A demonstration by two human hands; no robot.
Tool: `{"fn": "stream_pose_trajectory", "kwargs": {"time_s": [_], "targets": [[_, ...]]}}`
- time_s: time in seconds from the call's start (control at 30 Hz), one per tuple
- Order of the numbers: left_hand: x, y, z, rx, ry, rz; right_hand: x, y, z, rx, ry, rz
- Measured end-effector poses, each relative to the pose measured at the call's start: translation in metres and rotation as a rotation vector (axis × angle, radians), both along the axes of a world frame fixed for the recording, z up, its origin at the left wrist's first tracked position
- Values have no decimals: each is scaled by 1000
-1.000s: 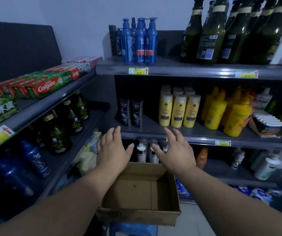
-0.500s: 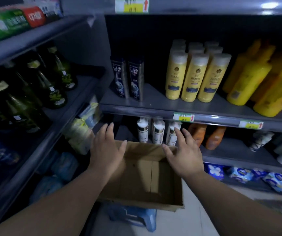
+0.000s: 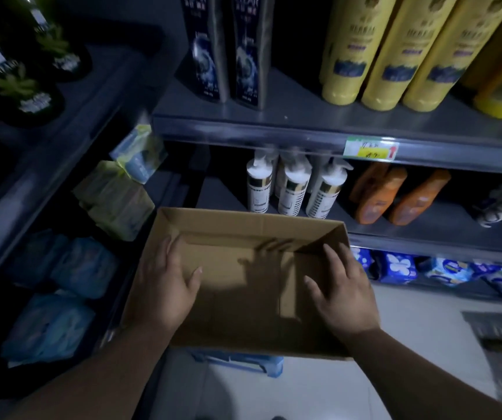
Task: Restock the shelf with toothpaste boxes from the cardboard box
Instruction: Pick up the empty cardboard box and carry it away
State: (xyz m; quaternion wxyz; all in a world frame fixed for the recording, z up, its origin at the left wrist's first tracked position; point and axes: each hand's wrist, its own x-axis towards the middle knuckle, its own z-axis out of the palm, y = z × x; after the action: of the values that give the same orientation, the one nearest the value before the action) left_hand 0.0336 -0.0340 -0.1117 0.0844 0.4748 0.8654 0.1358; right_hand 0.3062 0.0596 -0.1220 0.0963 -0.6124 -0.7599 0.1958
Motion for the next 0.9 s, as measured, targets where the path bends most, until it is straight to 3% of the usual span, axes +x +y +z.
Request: {"fn": "stream_pose_trajectory", "kwargs": {"time_s": [0.3, 0.4, 0.53, 0.9], "targets": [[-75, 19, -51, -71, 13, 4, 17, 32, -42, -54, -1, 63], [-90, 13, -56, -100, -93, 30, 26, 33, -42, -51, 96, 7], [-95, 7, -61, -73, -286, -32, 31, 30, -43, -201, 174, -17], [-86, 8, -52, -11, -470, -28, 14, 20, -40, -190, 396, -101]]}}
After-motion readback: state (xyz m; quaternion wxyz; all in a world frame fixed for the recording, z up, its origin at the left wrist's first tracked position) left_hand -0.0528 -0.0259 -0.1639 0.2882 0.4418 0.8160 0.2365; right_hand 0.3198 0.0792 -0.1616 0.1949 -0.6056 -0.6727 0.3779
